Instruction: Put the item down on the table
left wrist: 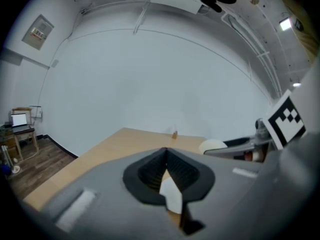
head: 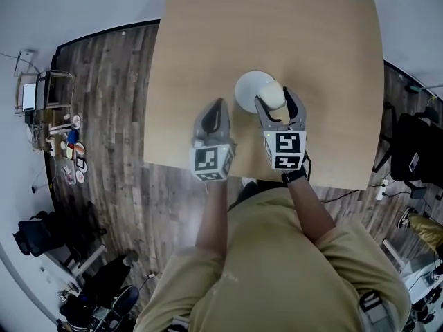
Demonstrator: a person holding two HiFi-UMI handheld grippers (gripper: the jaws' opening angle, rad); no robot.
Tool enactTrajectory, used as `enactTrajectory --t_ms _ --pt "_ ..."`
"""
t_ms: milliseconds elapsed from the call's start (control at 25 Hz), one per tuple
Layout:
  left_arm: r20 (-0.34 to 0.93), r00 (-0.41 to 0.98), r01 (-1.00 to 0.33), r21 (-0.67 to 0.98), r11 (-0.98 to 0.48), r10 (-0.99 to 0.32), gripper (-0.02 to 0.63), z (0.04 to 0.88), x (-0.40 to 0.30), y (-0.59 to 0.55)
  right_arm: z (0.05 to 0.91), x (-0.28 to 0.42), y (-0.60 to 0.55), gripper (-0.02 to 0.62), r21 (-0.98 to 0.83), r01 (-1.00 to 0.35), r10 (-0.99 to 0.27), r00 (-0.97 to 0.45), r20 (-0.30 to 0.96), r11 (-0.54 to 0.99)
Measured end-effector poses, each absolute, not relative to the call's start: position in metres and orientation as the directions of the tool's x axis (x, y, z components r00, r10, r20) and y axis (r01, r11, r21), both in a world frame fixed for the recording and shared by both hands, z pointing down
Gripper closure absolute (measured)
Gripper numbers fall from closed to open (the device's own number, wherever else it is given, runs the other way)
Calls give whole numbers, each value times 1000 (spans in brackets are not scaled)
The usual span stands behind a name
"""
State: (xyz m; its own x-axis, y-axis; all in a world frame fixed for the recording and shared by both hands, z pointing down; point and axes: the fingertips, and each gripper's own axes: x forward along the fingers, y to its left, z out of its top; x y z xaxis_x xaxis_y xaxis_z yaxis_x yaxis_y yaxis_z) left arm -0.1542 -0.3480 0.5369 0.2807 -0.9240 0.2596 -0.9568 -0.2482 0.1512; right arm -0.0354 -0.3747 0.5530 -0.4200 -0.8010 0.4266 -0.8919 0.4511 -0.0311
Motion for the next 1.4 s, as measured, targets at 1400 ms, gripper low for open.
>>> enactTrajectory --t_ms 1400 --pt "434 293 -951 224 -213 -852 604 652 -152 -371 726 -68 -414 275 4 -826 -602 -408 687 564"
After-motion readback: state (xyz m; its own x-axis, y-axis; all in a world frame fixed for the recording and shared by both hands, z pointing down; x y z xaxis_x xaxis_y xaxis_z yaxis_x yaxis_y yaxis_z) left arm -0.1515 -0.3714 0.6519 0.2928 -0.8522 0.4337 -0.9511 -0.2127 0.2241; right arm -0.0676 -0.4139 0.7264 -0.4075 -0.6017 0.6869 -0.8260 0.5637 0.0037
